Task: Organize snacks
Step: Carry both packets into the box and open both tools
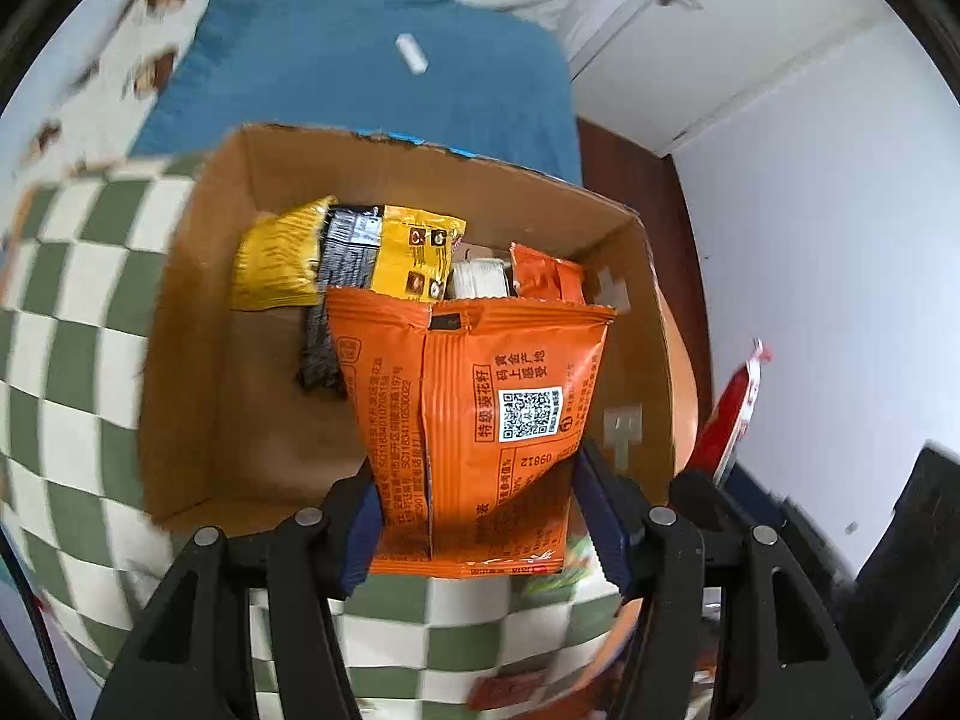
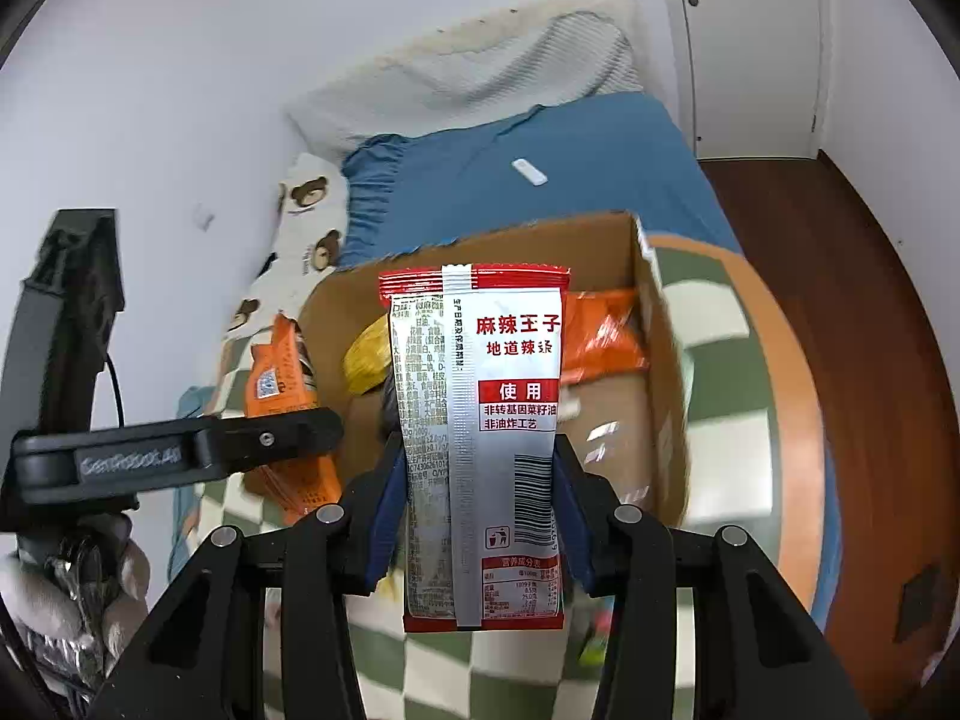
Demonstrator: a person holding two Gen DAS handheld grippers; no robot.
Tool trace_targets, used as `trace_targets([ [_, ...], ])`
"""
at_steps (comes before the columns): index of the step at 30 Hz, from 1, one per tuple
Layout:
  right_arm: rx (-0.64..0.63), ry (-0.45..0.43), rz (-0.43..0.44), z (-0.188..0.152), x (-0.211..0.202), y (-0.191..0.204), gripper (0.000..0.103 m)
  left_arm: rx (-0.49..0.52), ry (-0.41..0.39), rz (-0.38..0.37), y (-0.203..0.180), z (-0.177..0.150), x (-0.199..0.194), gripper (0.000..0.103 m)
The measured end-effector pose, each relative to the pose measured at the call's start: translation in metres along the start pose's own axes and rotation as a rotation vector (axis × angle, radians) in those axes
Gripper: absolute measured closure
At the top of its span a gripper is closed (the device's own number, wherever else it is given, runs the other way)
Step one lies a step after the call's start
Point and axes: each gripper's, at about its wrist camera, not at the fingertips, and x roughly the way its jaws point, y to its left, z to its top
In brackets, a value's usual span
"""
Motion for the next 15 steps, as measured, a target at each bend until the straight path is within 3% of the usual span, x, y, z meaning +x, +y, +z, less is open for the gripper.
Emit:
trace_targets([
  [6,0.003,0.097,-0.083,0.035,0.058,-0.011,0.055,-0.031,0.093,0.042,-0.002,0.032,0.055,0.046],
  [15,-0.004,0.234,-0.118,0.022,0.122,-0.029,0.053,-0.030,0.219,0.045,-0.001,0.036,0.109,0.045],
])
